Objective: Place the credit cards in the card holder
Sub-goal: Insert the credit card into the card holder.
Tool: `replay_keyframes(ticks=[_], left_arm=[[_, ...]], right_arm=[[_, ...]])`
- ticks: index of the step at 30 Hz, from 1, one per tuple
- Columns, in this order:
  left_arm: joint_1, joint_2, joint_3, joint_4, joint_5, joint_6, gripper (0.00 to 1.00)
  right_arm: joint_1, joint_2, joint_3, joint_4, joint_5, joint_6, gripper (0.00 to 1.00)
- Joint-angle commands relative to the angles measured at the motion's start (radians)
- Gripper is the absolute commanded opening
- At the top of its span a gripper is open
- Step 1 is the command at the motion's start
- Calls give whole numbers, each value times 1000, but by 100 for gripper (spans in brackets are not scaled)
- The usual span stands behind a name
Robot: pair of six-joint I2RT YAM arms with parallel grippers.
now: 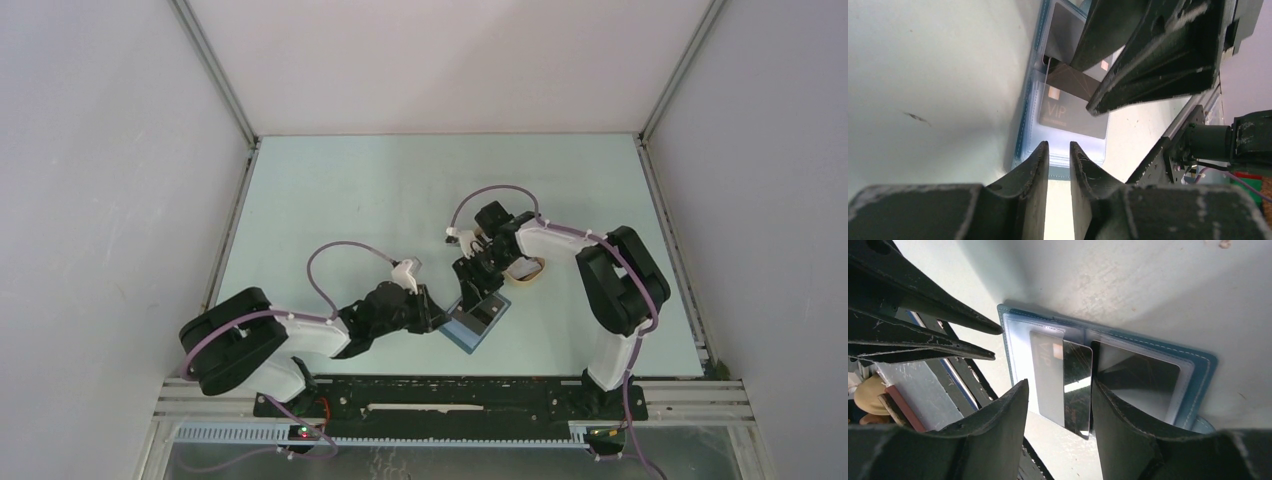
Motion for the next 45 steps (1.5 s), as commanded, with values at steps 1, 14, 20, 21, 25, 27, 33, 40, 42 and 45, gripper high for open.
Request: replay_keyframes(ticks=[1,14,20,21,25,27,33,40,42,45], left_arm=[[-33,-47,-45,42,-19,-31,26],[-141,-82,-29,-139,-148,-105,24],[-147,-54,3,-177,-169,-105,25],[-147,-42,9,-177,-168,-105,24],[-147,3,31,-155,-151,-102,24],[-147,30,43,-144,-145,-102,24],[-144,80,76,-140,-143,-100,24],[-103,96,78,-136,-123,-84,24],[-92,73,70,-136,-125,-72,24],[-89,20,55,-147,-135,-43,25]], right_arm=[[-11,-50,27,-3,37,-45,57],[-9,-77,31,-15,151,-97,11],[8,-47,31,-14,213,-114,4],[8,-41,32,-16,215,-116,3],[26,-24,32,-22,204,-124,2],[39,-19,31,-26,199,-125,2],[65,0,36,-43,140,-125,2],[63,-33,49,-49,136,-123,2],[51,-60,51,-50,158,-130,3],[23,-125,52,-53,158,-154,7]])
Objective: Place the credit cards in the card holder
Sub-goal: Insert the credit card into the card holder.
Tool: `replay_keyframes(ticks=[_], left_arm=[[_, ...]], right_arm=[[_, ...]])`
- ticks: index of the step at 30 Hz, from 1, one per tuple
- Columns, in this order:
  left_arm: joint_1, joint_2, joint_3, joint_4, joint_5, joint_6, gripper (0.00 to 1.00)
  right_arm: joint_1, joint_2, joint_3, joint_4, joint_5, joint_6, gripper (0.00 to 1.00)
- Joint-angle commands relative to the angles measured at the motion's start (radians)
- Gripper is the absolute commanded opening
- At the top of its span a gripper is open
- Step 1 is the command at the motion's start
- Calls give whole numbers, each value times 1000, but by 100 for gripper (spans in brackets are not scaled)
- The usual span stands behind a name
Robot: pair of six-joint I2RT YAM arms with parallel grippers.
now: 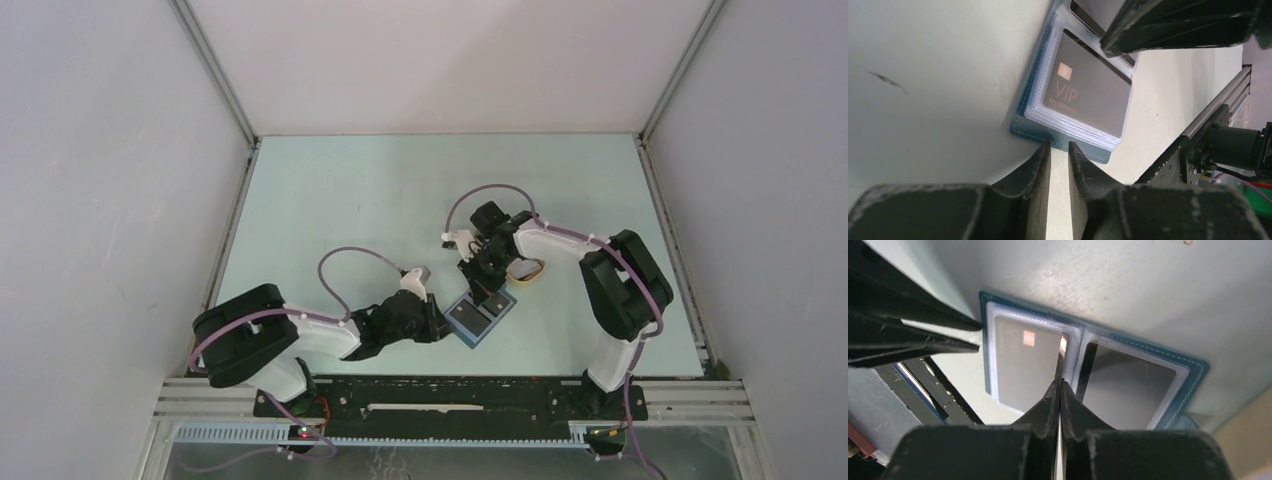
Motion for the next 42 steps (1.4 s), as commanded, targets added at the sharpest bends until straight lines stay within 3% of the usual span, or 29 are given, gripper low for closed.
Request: replay_keyframes(ticks=[1,8,15,23,28,32,34,37,42], left_arm=[[17,-74,-6,-43,-34,64,25],[17,-241,-14,-104,-15,189,27],[17,-505,14,-252,-90,335,28],[17,-744,0,-252,-67,420,39],[16,-765,-30,-184,-49,405,58],[17,-740,-63,-121,-46,345,76],[17,-715,-81,-104,-53,303,86],[17,-675,-117,-74,-79,252,90],[16,-627,-207,-7,-105,154,89]], right_arm=[[-31,-133,34,-17,-27,-49,10],[-39,-316,33,-68,-152,-165,23],[-48,-563,-3,-77,-226,-276,27],[-117,-772,-32,-132,-393,-363,36],[-130,-780,-68,-179,-497,-501,47],[-96,-741,-167,-339,-570,-981,52],[-62,-727,-213,-349,-529,-1105,54],[-21,-695,-252,-281,-436,-1110,56],[43,-637,-304,-134,-273,-1088,56]])
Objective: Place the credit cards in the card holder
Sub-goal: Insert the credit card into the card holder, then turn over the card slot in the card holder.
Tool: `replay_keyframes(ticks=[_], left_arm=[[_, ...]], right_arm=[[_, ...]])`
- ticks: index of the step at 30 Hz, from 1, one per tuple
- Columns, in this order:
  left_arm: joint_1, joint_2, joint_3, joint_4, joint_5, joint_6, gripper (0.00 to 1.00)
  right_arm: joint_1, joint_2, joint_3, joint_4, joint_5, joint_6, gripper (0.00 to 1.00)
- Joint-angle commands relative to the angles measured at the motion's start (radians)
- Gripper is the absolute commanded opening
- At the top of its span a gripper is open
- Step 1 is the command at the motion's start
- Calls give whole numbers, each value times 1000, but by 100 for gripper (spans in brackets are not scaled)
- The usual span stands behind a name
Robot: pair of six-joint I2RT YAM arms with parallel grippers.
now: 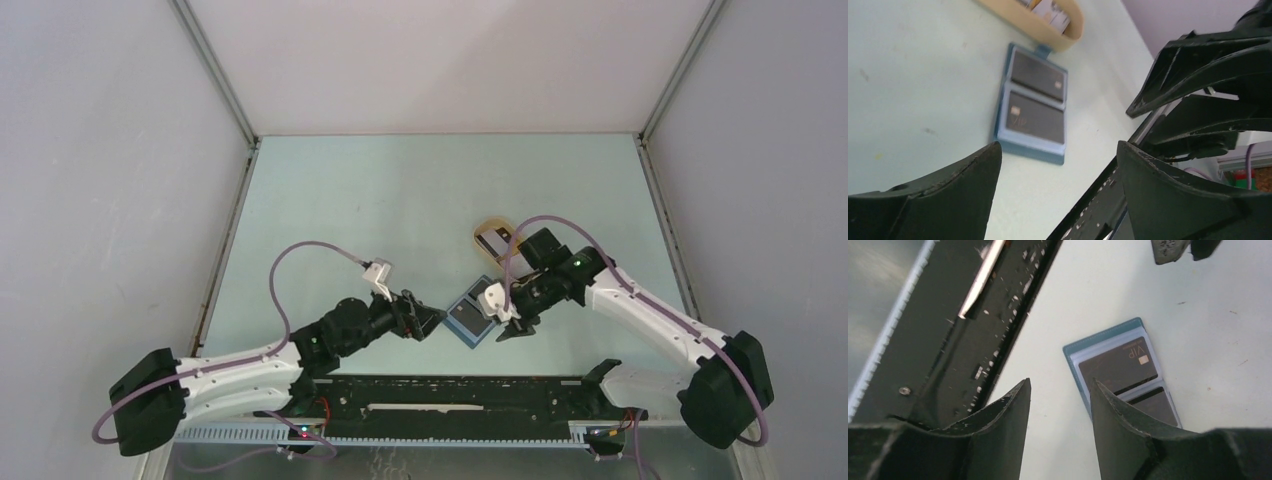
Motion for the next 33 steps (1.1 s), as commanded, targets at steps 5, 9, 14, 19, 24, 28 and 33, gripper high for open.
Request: replay_keyframes(ticks=[5,9,14,19,24,28,33], left_arm=[[1,47,-129,162,-49,-122,76],[2,76,-117,170,-49,-83,65],[2,140,-120,252,-94,-38,61],[2,171,-112,307,-122,37,60],[2,201,-151,415,-147,47,61],[1,228,-198,512,-126,18,61],[1,250,-195,522,-101,15,61]], right_arm=[[130,86,-47,252,268,-107,61],[210,168,-48,310,354,-92,62],[277,247,-74,397,458,-31,66],[288,253,-74,419,500,-8,67],[288,263,-87,422,507,-10,68],[288,256,-88,410,496,-16,69],[289,256,-96,409,490,-23,70]])
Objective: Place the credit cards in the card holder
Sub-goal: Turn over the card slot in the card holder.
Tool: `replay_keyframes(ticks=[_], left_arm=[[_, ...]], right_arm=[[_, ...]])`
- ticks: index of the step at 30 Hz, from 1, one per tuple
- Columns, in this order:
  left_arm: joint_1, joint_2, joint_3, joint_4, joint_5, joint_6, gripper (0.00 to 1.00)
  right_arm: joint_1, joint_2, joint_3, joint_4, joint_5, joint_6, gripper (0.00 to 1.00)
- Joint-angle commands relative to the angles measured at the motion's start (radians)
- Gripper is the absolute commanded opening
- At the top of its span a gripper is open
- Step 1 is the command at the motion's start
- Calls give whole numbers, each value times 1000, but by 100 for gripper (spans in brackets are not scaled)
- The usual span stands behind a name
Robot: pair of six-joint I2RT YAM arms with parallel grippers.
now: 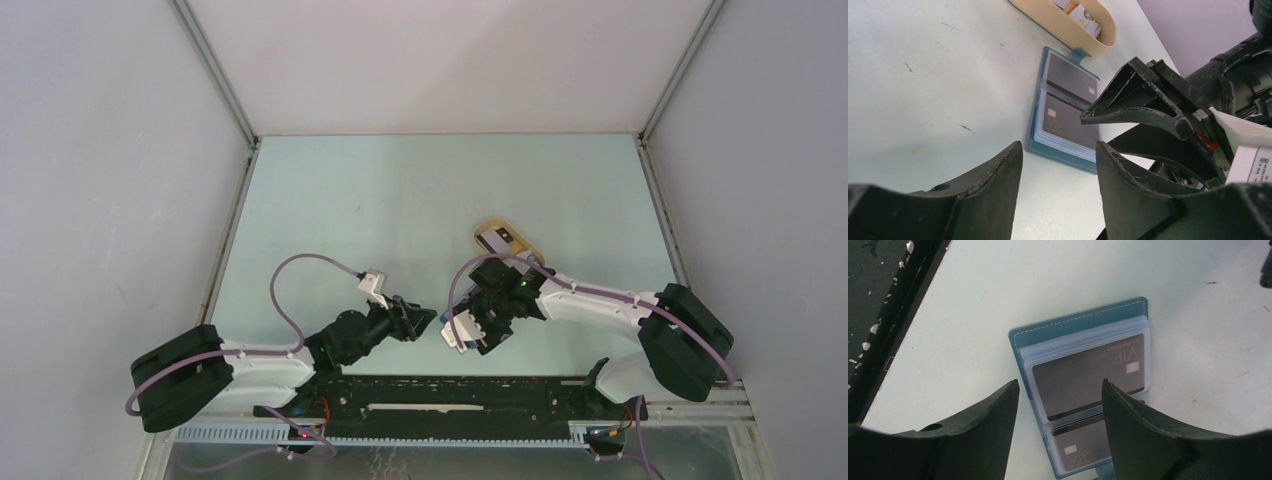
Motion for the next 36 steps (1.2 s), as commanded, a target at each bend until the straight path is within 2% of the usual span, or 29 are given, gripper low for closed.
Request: replay_keyframes(ticks=[1,9,26,30,36], left_arm=[[1,16,-4,87,4,9,61],[1,23,-1,88,16,1,60],[1,40,-12,127,34,-50,56],[1,77,-13,172,56,-96,55],[1,236,33,317,107,-220,45]], right_arm=[[11,-5,-10,8,-5,0,71],[11,9,-9,52,31,42,70],[-5,-14,-8,122,48,155,61],[-21,-21,-6,133,51,181,59],[-34,-29,-6,139,49,199,57]])
